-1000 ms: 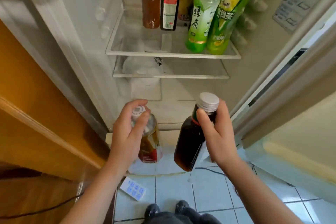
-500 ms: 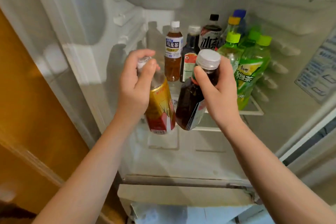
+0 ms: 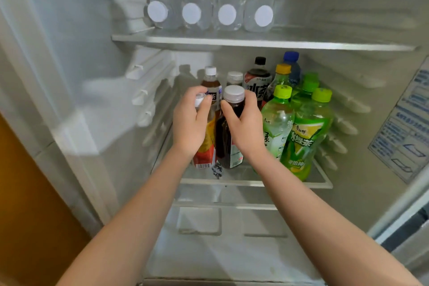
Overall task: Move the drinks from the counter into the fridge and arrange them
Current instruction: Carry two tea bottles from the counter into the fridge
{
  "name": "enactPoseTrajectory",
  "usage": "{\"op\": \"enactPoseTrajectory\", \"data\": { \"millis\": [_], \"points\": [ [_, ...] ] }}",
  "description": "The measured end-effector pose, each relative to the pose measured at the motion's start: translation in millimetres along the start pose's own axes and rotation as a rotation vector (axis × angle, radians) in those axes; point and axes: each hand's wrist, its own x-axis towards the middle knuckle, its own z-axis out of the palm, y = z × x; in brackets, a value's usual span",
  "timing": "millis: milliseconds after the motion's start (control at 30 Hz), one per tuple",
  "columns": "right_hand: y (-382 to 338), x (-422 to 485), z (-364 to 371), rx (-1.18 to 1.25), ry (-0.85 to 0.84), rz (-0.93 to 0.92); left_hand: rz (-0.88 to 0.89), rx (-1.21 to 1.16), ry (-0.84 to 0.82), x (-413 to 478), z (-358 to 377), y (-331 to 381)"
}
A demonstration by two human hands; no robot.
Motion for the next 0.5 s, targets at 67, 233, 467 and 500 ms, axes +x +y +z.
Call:
{"op": "enactPoseTrajectory", "data": {
  "millis": [67, 233, 467, 500],
  "points": [
    [5, 1, 3, 0.008, 0.004, 0.031, -0.015, 0.011, -0.008, -1, 7, -7],
    [12, 5, 8, 0.062, 0.041, 0.103, -0.008, 0.024, -0.020, -2, 17, -16],
    [18, -13, 9, 0.062, -0.060, 0.144, -0.059, -0.007, -0.018, 1, 20, -16],
    [22, -20, 8, 0.029, -0.066, 0.136, -0.078, -0.042, -0.018, -3, 20, -17]
  ]
}}
